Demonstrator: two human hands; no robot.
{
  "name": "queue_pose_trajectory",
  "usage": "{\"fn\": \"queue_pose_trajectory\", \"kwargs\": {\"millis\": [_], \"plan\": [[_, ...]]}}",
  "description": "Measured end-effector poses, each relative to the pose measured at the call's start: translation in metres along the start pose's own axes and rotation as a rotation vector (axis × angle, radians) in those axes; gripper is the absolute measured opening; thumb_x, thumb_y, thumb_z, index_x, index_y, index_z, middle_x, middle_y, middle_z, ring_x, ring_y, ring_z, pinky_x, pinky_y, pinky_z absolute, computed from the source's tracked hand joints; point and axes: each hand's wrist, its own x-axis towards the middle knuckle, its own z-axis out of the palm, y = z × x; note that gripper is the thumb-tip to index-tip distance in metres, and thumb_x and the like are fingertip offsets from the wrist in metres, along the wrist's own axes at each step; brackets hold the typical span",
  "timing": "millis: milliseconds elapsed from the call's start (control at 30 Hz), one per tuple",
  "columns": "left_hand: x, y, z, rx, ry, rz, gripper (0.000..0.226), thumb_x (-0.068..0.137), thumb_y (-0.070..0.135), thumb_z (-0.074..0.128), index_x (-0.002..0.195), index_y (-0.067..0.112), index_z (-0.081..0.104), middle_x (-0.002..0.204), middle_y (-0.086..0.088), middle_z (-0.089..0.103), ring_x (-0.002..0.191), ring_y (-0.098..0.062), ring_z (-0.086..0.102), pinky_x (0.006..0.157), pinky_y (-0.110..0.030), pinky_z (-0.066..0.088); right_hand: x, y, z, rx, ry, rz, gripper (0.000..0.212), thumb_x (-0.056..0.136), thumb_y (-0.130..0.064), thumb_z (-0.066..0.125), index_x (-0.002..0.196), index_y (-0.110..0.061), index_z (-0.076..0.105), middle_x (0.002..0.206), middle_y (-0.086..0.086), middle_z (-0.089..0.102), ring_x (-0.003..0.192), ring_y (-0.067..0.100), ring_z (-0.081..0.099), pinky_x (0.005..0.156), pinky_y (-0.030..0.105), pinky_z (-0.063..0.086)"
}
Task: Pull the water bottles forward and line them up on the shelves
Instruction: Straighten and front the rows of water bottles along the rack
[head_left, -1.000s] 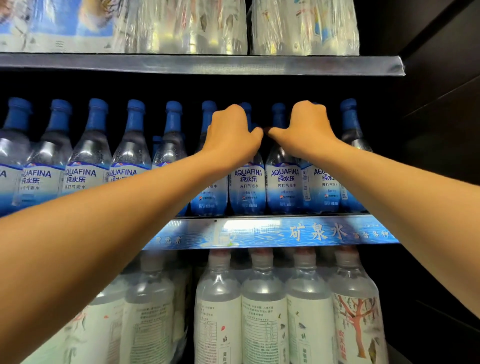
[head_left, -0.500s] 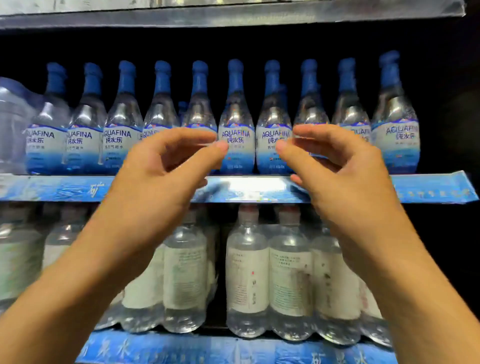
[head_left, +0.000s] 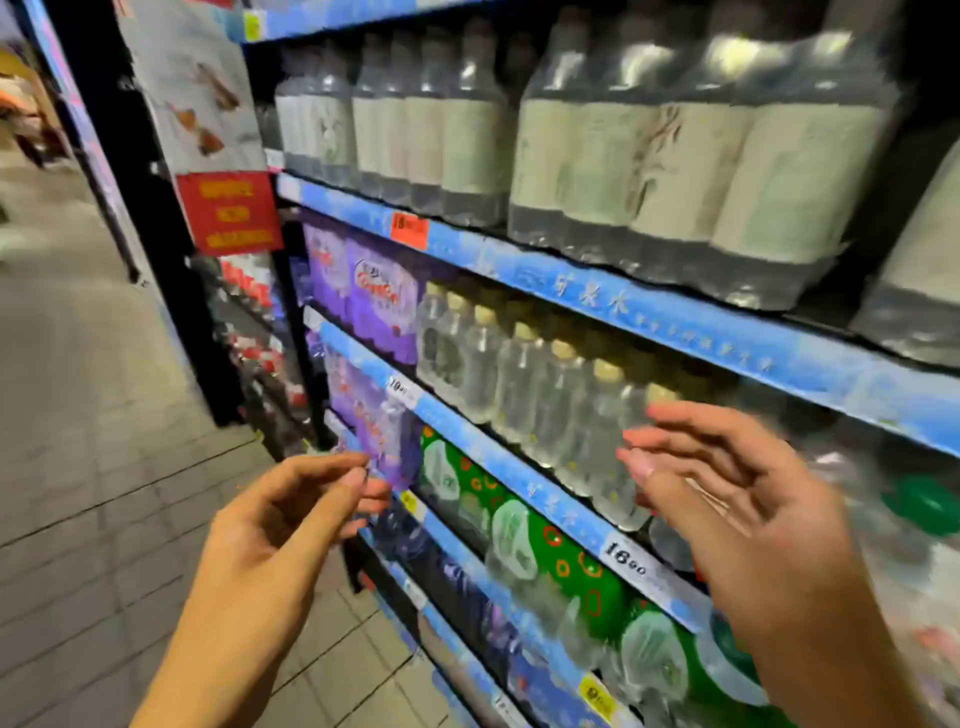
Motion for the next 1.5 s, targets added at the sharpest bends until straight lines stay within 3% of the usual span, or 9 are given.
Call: {"fn": "queue_pose_trajectory", "kwargs": {"millis": [100,267,433,567,733,867,1067,1300,1500], "plan": [[-0.054,-0.024,-0.035,0.076,0.128,-0.034,0.031,0.079,0.031,0.065,0.101,0.011,0.073,0.092,-0.012,0.076,0.09,-0.025,0.073,0.083,-0.034,0.059,-0.029,0.037,0.016,0.039,-0.165,0.129,0.034,0.071,-0.034,0.076,0.104,-0.027,0.071,0.096,0.0,0.076,0.091,0.013,0.072,0.077,0.019,0.057],[-0.136,-0.062,-0.097,0.207,0.291,-0.193,0.031,0.083,0.034,0.064,0.105,0.014,0.071,0.097,-0.008,0.076,0.096,-0.022,0.072,0.086,-0.037,0.057,-0.087,0.088,0.053,0.099,-0.366,0.315,0.028,0.075,-0.025,0.077,0.102,-0.021,0.07,0.095,0.0,0.075,0.089,0.01,0.071,0.078,0.013,0.053],[-0.222,-0.089,-0.167,0.242,0.504,-0.365,0.037,0.077,0.046,0.068,0.106,0.024,0.072,0.105,-0.004,0.075,0.101,-0.019,0.071,0.087,-0.04,0.053,-0.149,0.121,0.093,0.108,-0.576,0.497,0.028,0.083,0.007,0.07,0.106,-0.008,0.065,0.093,0.013,0.071,0.085,0.009,0.067,0.08,0.013,0.053],[-0.282,-0.106,-0.211,0.188,0.686,-0.484,0.035,0.074,0.048,0.07,0.103,0.027,0.073,0.104,-0.003,0.075,0.101,-0.019,0.071,0.09,-0.042,0.052,-0.185,0.135,0.126,0.081,-0.667,0.592,0.027,0.082,0.008,0.07,0.104,-0.008,0.066,0.097,0.013,0.071,0.085,0.009,0.067,0.077,0.013,0.053],[-0.312,-0.124,-0.256,0.123,0.798,-0.568,0.039,0.072,0.045,0.07,0.103,0.023,0.072,0.103,-0.004,0.076,0.101,-0.02,0.071,0.087,-0.041,0.053,-0.2,0.136,0.187,0.031,-0.743,0.571,0.025,0.084,0.003,0.071,0.105,-0.01,0.067,0.097,0.011,0.073,0.087,0.019,0.07,0.079,0.022,0.057],[-0.307,-0.128,-0.302,0.086,0.826,-0.563,0.033,0.074,0.038,0.07,0.102,0.021,0.073,0.102,-0.007,0.076,0.099,-0.021,0.072,0.087,-0.044,0.052,-0.217,0.134,0.239,0.022,-0.801,0.578,0.022,0.084,-0.008,0.073,0.104,-0.016,0.07,0.097,0.004,0.074,0.089,0.022,0.071,0.077,0.025,0.058],[-0.262,-0.126,-0.36,0.135,0.722,-0.513,0.031,0.081,0.04,0.066,0.105,0.021,0.072,0.104,-0.006,0.075,0.102,-0.021,0.071,0.087,-0.042,0.052,-0.228,0.139,0.282,-0.033,-0.804,0.594,0.028,0.079,-0.032,0.074,0.107,-0.028,0.069,0.103,-0.001,0.074,0.095,0.017,0.07,0.082,0.024,0.058],[-0.17,-0.132,-0.398,0.136,0.702,-0.472,0.029,0.082,0.034,0.065,0.106,0.019,0.071,0.102,-0.006,0.075,0.099,-0.019,0.071,0.087,-0.041,0.052,-0.185,0.168,0.324,-0.075,-0.741,0.641,0.025,0.083,-0.018,0.074,0.106,-0.025,0.07,0.103,-0.003,0.074,0.097,0.015,0.07,0.079,0.016,0.055],[-0.08,-0.15,-0.429,0.183,0.685,-0.473,0.035,0.082,0.033,0.064,0.11,0.012,0.068,0.102,-0.005,0.075,0.1,-0.02,0.071,0.086,-0.038,0.054,-0.128,0.219,0.385,-0.07,-0.74,0.672,0.024,0.085,-0.019,0.074,0.108,-0.026,0.07,0.102,-0.002,0.074,0.098,0.014,0.07,0.084,0.023,0.058]]}}
